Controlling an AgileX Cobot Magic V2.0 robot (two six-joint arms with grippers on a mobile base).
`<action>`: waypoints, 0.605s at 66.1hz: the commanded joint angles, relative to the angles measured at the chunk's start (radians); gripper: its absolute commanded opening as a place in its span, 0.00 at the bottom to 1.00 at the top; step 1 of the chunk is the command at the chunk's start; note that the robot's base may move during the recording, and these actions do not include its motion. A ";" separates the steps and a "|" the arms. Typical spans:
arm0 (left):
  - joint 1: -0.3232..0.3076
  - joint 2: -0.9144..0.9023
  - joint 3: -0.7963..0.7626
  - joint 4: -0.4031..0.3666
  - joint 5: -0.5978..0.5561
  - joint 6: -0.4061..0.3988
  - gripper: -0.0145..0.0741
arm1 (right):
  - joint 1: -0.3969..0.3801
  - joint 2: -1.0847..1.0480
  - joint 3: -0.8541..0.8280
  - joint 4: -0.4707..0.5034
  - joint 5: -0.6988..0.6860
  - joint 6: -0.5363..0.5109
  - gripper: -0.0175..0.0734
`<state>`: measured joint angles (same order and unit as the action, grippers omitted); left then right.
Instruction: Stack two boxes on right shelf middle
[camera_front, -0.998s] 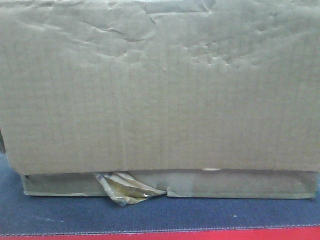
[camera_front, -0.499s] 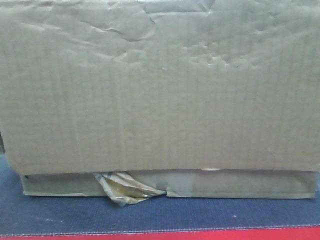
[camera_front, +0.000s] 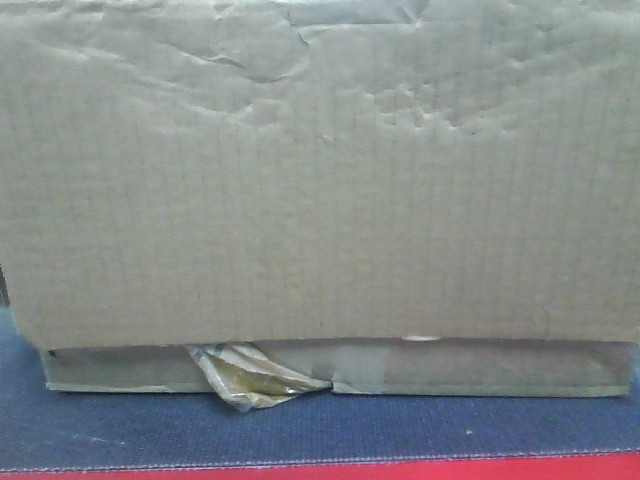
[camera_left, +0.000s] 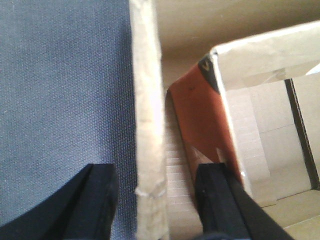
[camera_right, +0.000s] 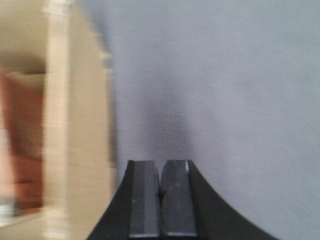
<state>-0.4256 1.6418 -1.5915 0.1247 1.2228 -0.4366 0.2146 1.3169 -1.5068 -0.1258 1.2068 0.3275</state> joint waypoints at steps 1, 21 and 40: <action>0.001 -0.004 -0.009 0.000 -0.002 0.000 0.48 | 0.048 0.049 -0.058 -0.018 0.014 0.006 0.03; 0.001 -0.002 -0.009 0.000 -0.002 0.000 0.48 | 0.075 0.176 -0.086 0.026 0.014 0.006 0.49; 0.001 -0.002 -0.009 0.000 -0.002 0.000 0.48 | 0.079 0.199 -0.016 0.066 0.014 0.006 0.50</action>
<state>-0.4256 1.6418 -1.5915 0.1247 1.2228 -0.4366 0.2851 1.5134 -1.5623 -0.0665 1.2211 0.3341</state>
